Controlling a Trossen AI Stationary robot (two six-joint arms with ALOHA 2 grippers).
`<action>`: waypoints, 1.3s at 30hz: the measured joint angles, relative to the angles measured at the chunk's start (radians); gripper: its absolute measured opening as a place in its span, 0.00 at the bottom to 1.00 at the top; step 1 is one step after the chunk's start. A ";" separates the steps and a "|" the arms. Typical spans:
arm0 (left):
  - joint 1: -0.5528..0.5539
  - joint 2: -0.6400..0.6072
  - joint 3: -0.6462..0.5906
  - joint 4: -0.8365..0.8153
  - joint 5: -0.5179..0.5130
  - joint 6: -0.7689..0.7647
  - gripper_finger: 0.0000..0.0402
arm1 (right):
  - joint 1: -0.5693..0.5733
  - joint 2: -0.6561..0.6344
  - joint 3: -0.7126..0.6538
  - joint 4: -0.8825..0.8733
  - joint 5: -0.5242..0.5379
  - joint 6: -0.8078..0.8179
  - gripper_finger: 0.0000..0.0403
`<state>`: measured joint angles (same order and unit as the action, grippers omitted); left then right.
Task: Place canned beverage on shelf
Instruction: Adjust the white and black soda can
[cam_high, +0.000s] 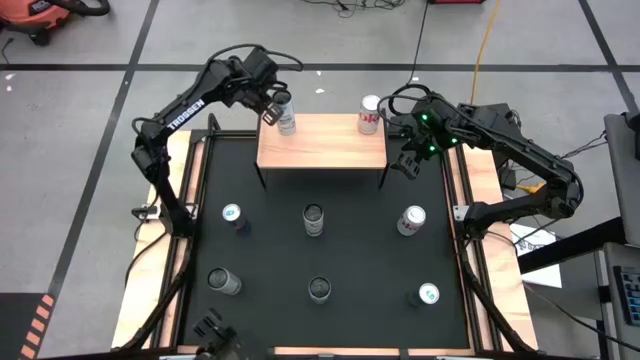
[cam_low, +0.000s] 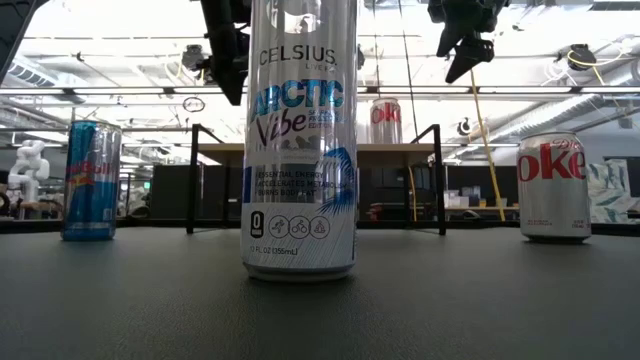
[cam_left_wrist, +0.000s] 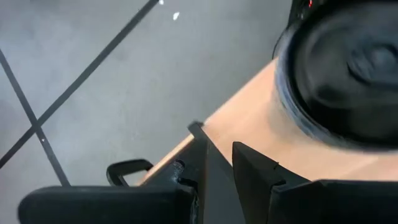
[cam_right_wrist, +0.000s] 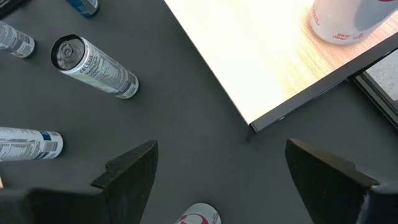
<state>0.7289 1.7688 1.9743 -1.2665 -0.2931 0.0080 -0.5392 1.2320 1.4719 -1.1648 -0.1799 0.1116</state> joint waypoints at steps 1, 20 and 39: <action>0.002 0.003 0.000 0.011 0.002 0.000 0.19 | 0.000 0.000 0.000 0.000 0.000 0.000 0.83; 0.001 0.078 0.000 0.056 0.107 0.032 0.19 | 0.000 0.000 0.000 0.000 0.000 0.000 0.83; -0.048 -0.106 0.000 0.043 0.095 0.034 0.19 | 0.000 0.001 0.000 0.017 -0.004 0.014 0.83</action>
<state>0.6810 1.6629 1.9747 -1.2233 -0.1986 0.0418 -0.5392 1.2327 1.4719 -1.1478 -0.1835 0.1254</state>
